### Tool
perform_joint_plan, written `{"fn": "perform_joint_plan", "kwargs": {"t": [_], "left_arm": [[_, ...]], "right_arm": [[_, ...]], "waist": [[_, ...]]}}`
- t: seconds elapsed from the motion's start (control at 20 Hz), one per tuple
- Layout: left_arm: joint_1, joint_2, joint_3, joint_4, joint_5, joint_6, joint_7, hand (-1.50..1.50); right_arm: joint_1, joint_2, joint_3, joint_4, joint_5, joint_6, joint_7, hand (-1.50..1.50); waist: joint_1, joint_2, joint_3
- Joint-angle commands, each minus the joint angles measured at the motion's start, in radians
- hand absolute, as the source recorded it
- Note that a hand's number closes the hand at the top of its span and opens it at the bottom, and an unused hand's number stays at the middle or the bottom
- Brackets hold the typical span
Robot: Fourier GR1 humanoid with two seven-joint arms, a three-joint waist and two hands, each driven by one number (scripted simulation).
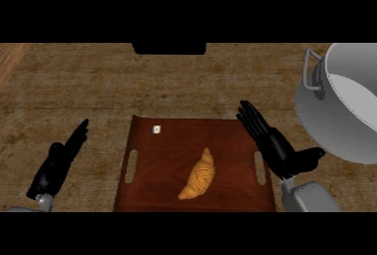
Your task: Pick the croissant from the tray and place it in the pot
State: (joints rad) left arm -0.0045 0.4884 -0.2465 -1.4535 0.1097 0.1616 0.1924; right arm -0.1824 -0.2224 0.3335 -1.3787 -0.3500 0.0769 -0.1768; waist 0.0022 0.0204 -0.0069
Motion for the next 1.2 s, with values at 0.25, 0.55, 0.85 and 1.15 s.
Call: {"fn": "perform_joint_plan", "kwargs": {"t": [0.25,0.55,0.85,1.15], "left_arm": [[-0.163,-0.173,0.067,-0.168,0.102,0.083,0.019,0.0],[-0.099,-0.19,0.082,-0.153,0.148,0.076,0.019,0.0],[-0.081,-0.188,0.091,-0.16,0.146,0.088,0.039,0.0],[-0.116,-0.181,0.089,-0.193,0.14,0.095,0.079,0.0]], "right_arm": [[-0.186,0.217,0.18,0.087,0.228,-0.384,0.241,-1.5],[-0.166,0.001,0.285,0.028,0.756,-0.656,0.203,-1.5],[-0.166,-0.053,0.441,-0.173,1.046,-0.564,0.601,-1.5],[-0.253,-0.032,0.516,-0.313,1.18,-0.22,0.993,-1.5]], "waist": [[0.032,-0.025,0.004],[-0.025,-0.05,0.0],[-0.058,-0.056,-0.004],[-0.049,-0.05,-0.002]]}}
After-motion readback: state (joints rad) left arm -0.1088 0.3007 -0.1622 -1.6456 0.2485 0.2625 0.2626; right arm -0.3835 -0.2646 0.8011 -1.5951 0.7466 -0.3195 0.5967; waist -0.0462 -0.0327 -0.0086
